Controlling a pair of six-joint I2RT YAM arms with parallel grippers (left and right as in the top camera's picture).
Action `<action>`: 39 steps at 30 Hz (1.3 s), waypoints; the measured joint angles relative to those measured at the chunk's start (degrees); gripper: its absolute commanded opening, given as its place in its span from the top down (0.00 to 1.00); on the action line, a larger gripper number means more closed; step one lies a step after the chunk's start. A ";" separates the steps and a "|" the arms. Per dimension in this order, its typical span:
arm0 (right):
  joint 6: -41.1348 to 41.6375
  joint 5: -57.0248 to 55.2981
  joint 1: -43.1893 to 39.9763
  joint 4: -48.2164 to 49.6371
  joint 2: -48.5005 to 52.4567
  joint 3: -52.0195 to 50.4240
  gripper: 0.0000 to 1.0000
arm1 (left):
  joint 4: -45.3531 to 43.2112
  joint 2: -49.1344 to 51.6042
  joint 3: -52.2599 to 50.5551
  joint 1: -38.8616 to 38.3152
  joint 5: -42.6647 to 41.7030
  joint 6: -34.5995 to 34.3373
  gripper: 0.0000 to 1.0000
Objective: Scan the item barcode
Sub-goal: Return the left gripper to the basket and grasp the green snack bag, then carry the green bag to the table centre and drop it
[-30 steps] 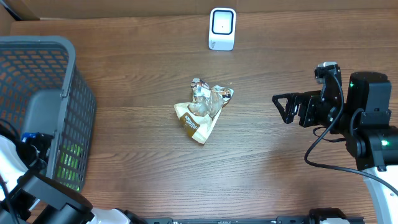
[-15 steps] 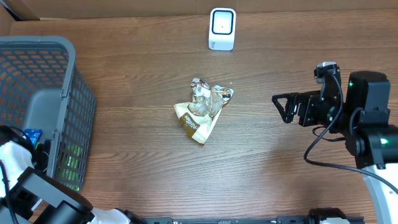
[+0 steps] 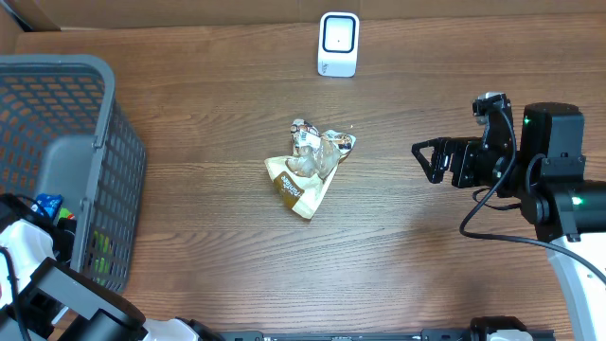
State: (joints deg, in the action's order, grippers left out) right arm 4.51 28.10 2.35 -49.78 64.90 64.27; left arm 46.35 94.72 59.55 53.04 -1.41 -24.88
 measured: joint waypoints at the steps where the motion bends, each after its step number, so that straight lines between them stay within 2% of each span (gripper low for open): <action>1: -0.02 0.00 0.00 -0.04 0.00 0.00 0.00 | 0.42 0.07 0.33 0.00 -1.38 0.07 0.96; 8: 0.00 0.00 0.00 0.02 0.00 0.00 0.00 | 8.76 1.92 9.75 -0.07 -12.09 2.12 0.96; 17: 0.00 0.02 0.00 0.02 0.00 0.00 0.00 | 21.86 1.95 34.12 -1.29 -19.96 8.15 0.96; 22: 0.00 -0.02 0.00 0.07 0.00 0.00 0.00 | 29.55 1.92 48.70 -5.14 -23.74 12.55 0.96; 25: 0.00 0.04 0.00 0.50 0.00 0.00 0.00 | 32.65 1.68 54.29 -9.86 -24.57 14.97 0.96; 29: -0.02 0.15 0.00 1.25 0.00 0.00 0.00 | 33.90 0.50 58.10 -20.72 -24.98 17.66 0.96; 34: 0.00 0.17 0.00 1.27 0.00 0.00 0.00 | 35.95 -0.52 58.14 -37.97 -20.57 18.32 0.96; 39: -0.02 0.17 0.00 2.25 0.00 0.00 0.00 | 32.61 -0.52 52.48 -52.52 -17.16 15.41 0.96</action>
State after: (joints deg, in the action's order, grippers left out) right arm 4.49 28.27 2.35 -47.53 64.90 64.27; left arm 78.96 94.19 112.03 0.51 -18.57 -9.47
